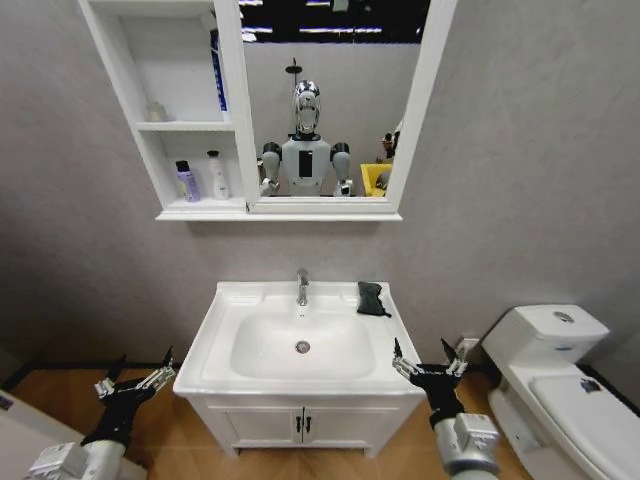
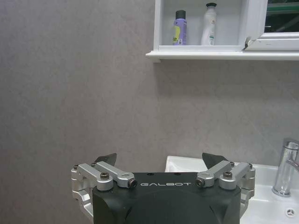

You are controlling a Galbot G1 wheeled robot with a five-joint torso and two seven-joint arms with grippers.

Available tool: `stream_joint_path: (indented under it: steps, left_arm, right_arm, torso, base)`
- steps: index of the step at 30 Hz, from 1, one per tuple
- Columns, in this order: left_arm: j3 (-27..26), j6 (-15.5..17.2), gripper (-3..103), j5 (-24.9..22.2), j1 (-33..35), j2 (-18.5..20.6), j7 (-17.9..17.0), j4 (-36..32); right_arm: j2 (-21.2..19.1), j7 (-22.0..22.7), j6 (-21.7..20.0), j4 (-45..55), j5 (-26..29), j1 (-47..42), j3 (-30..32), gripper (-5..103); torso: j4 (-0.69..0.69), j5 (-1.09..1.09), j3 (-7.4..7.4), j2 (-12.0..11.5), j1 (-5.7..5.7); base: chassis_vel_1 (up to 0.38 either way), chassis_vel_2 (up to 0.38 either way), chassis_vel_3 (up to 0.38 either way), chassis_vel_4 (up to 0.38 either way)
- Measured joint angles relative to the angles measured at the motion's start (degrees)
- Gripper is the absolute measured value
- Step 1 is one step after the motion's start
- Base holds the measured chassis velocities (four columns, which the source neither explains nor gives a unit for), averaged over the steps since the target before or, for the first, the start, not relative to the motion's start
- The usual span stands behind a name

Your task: Move facial cleanser and shampoo from washbasin to cabinet, then wipe washbasin with towel.

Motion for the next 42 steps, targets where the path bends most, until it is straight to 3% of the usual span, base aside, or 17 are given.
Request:
stream_joint_path:
  steps: [8, 10, 15, 20, 21, 23, 26, 27, 28, 31, 33, 36, 37, 42]
  left_arm:
    - [0.0, 0.0, 100, 0.0, 0.0, 0.0, 0.0, 0.0]
    - [0.0, 0.0, 100, 0.0, 0.0, 0.0, 0.0, 0.0]
    - [0.0, 0.0, 100, 0.0, 0.0, 0.0, 0.0, 0.0]
    - [0.0, 0.0, 100, 0.0, 0.0, 0.0, 0.0, 0.0]
    - [0.0, 0.0, 100, 0.0, 0.0, 0.0, 0.0, 0.0]
    - [0.0, 0.0, 100, 0.0, 0.0, 0.0, 0.0, 0.0]
    - [0.0, 0.0, 100, 0.0, 0.0, 0.0, 0.0, 0.0]
    - [0.0, 0.0, 100, 0.0, 0.0, 0.0, -0.1, 0.0]
    - [0.0, 0.0, 100, 0.0, 0.0, 0.0, 0.0, 0.0]
    - [0.0, 0.0, 100, 0.0, 0.0, 0.0, 0.0, 0.0]
    - [0.0, 0.0, 100, 0.0, 0.0, 0.0, 0.0, 0.0]
    - [0.0, 0.0, 100, 0.0, 0.0, 0.0, 0.0, 0.0]
    - [0.0, 0.0, 100, 0.0, 0.0, 0.0, -0.1, 0.0]
    - [0.0, 0.0, 100, 0.0, 0.0, 0.0, -0.1, 0.0]
  right_arm:
    - [-0.2, 0.8, 0.9, 0.7, 0.3, -0.7, 0.1, 100]
    - [-0.5, 0.9, 1.4, 0.7, 0.7, -0.8, 0.4, 100]
    - [-0.9, 1.0, 1.5, 0.4, 1.3, -0.7, 0.4, 100]
    - [-1.0, 0.8, 1.4, 0.0, 1.3, -0.3, -0.8, 100]
    - [-1.0, 0.8, 1.4, 0.0, 1.3, -0.4, -0.9, 100]
    - [-1.1, 0.8, 1.4, 0.2, 1.3, -0.6, -0.9, 100]
    - [-1.1, 0.6, 1.5, 0.5, 1.4, -1.0, -0.8, 100]
    - [-1.2, 0.5, 1.5, 0.5, 1.5, -1.3, -0.8, 100]
    - [-1.2, 0.1, 1.6, 0.5, 1.6, -1.4, -0.8, 100]
    - [-1.2, -2.3, 3.2, 0.1, 1.5, -1.6, -0.4, 100]
    - [-1.2, -4.3, 4.2, -0.4, 1.5, -1.5, -0.1, 100]
    - [-1.1, -4.7, 4.8, -0.9, 2.0, -0.8, -0.1, 100]
    - [-1.1, -5.1, 5.5, -1.3, 2.4, -0.4, -0.1, 100]
    - [-1.1, -5.7, 7.2, -2.0, 2.7, 0.0, 0.1, 100]
  torso:
    - [0.00, 0.04, 0.01, 0.0, 0.02]
    - [0.00, -0.07, 0.00, 0.0, 0.00]
    - [0.02, 0.05, 0.01, 0.0, 0.01]
    - [0.01, -0.07, -0.01, 0.0, -0.02]
    - [0.04, 0.05, 0.03, 0.0, 0.04]
    - [0.00, -0.04, 0.00, 0.0, 0.01]
    - [0.01, 0.00, 0.00, 0.0, 0.00]
    - [0.04, 0.03, 0.02, 0.0, 0.04]
    - [0.00, -0.08, 0.01, 0.0, 0.02]
    - [0.01, 0.03, 0.00, 0.0, 0.00]
    - [0.00, -0.09, 0.00, 0.0, 0.00]
    - [0.01, 0.07, -0.02, 0.0, -0.05]
    - [0.03, -0.05, -0.01, 0.0, -0.04]
    - [0.01, 0.00, -0.02, 0.0, -0.05]
  base:
    - [0.270, -0.305, -0.260, 0.296]
    - [0.317, -0.364, -0.311, 0.366]
    - [0.372, -0.383, -0.341, 0.378]
    - [0.343, -0.392, -0.333, 0.397]
    - [0.367, -0.374, -0.332, 0.367]
    - [0.333, -0.381, -0.332, 0.367]
    - [0.325, -0.374, -0.318, 0.354]
    - [0.325, -0.392, -0.322, 0.390]
    - [0.325, -0.364, -0.315, 0.390]
    - [0.323, -0.370, -0.327, 0.343]
    - [0.337, -0.393, -0.297, 0.353]
    - [0.310, -0.319, -0.284, 0.293]
    - [0.221, -0.221, -0.266, 0.213]
    - [0.106, 0.019, -0.136, 0.110]
